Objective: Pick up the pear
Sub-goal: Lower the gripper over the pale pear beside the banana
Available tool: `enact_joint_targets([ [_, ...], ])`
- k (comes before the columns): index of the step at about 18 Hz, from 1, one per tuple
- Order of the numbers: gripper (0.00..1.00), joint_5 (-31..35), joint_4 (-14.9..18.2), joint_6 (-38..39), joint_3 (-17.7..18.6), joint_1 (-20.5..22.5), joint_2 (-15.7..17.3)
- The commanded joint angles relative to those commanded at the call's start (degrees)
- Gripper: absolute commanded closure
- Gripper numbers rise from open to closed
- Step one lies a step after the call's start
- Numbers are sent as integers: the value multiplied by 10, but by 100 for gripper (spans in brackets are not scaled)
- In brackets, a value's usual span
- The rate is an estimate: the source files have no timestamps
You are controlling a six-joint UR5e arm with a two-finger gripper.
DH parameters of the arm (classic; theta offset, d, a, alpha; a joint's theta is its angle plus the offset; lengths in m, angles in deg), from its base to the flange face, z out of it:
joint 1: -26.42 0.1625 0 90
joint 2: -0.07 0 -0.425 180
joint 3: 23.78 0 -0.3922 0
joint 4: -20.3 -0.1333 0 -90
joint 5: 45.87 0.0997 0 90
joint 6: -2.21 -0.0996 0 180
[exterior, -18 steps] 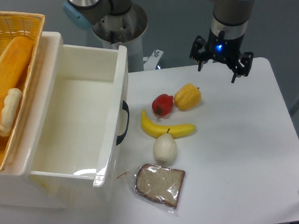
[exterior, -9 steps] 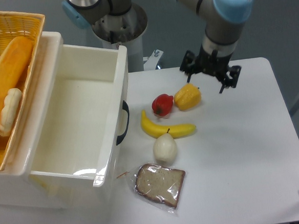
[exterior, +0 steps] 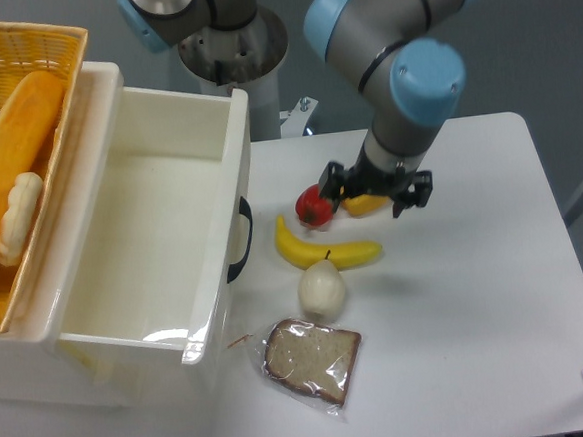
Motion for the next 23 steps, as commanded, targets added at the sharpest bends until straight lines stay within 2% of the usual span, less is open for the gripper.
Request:
enact_joint_targets([
  [11, 0, -5, -62, -3, -6, -26, -74],
  [23, 0, -5, -69, -2, -8, -41, -98],
])
